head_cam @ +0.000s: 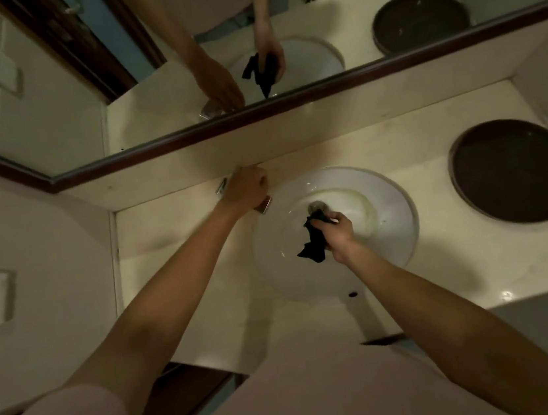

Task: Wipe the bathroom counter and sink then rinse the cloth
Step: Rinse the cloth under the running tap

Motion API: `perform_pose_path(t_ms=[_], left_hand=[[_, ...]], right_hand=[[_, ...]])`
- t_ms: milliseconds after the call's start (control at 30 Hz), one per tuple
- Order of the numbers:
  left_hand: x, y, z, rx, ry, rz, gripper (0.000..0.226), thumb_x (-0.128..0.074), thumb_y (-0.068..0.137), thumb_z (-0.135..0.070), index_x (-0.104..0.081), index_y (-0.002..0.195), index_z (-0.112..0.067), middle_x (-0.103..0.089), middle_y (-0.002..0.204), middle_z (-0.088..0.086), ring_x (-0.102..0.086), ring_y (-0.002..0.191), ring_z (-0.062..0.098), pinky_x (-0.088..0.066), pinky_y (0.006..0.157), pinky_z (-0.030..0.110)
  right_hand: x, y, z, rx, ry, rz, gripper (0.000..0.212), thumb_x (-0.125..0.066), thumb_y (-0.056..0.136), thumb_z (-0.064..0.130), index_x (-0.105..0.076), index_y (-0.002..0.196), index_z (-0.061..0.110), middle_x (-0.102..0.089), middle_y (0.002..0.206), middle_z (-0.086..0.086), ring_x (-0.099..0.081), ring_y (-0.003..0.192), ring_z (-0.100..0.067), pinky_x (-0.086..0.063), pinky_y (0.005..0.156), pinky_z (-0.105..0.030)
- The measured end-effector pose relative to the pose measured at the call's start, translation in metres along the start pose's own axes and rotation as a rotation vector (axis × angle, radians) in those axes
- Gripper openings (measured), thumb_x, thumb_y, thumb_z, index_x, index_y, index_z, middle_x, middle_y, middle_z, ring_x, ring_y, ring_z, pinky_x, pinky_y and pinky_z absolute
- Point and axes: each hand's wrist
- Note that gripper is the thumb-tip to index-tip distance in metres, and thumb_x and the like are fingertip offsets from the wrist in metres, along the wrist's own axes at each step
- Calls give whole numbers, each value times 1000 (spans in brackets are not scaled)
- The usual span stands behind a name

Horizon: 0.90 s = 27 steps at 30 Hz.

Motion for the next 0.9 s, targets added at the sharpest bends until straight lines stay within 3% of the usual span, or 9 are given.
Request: perform_pose_path(t_ms=[100, 233, 400, 500, 567, 700, 767, 833, 900], left_hand=[[1, 4, 10, -46, -20, 33, 23, -50, 95, -15, -72, 101, -11, -69, 101, 0, -65, 89, 19, -46, 69, 24], [3, 19, 17, -123, -51, 88, 25, -50, 95, -10, -73, 104, -8, -71, 112, 9, -64, 104, 27, -46, 89, 33], [2, 30, 23, -115, -70, 110, 26, -50, 97, -10, -71, 110, -11, -68, 118, 8, -62, 109, 26, -44, 90, 32], [1, 22, 19, -87, -52, 116, 33, -48, 98, -12, -64, 126, -12, -62, 131, 8, -58, 116, 28, -44, 93, 35], [3, 3, 7, -73, -95, 20, 37, -48, 97, -11, -59, 132, -13, -58, 136, 5, -55, 118, 25, -43, 91, 34], [-7, -59, -9, -39, -328, -392, 30, -48, 93, -7, -60, 121, -12, -55, 132, -1, -55, 111, 13, -47, 90, 23], [-24, -87, -6, 77, -373, -541, 24, -50, 93, -8, -60, 115, -11, -56, 124, -1, -56, 105, 13, -49, 83, 21], [-47, -111, 2, 207, -400, -557, 25, -53, 91, -6, -58, 114, -12, -55, 122, -1, -57, 104, 14, -49, 80, 23], [-76, -123, 12, 308, -433, -409, 28, -53, 91, -11, -55, 119, -15, -53, 124, -2, -58, 106, 17, -50, 80, 29]], right_hand=[[-2, 2, -1, 20, -7, 18, 53, -76, 89, 4, -51, 135, 10, -67, 117, -16, -71, 88, -24, -63, 69, -40], [-11, 9, -5, 30, -101, 19, 53, -78, 88, 9, -54, 135, 12, -67, 117, -14, -69, 101, -31, -60, 92, -49], [-29, 14, -10, 37, -148, 66, 44, -80, 86, 10, -58, 124, 14, -69, 117, -17, -71, 101, -33, -60, 93, -50], [-37, 19, -13, 44, -183, 66, 38, -81, 85, 14, -62, 119, 10, -71, 113, -17, -72, 100, -33, -59, 94, -51], [-39, 23, -12, 51, -190, 81, 33, -79, 87, 17, -66, 116, 6, -73, 111, -18, -73, 100, -33, -59, 95, -51], [-52, 29, -5, 55, -228, 145, 10, -68, 97, 22, -69, 99, 12, -72, 106, -20, -72, 97, -36, -61, 88, -53], [-63, 31, 0, -6, -208, 178, 17, -63, 102, 27, -67, 113, 15, -69, 113, -16, -70, 98, -32, -61, 77, -43], [-73, 34, 5, -56, -202, 224, 31, -60, 103, 34, -62, 129, 16, -68, 119, -11, -67, 98, -26, -58, 74, -39], [-83, 37, 10, -84, -245, 264, 32, -56, 104, 36, -59, 130, 18, -66, 115, -7, -65, 99, -25, -56, 81, -43]])
Point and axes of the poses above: each hand's wrist, its own y-axis towards the middle knuckle, its own x-axis out of the back of the hand, z = x × y
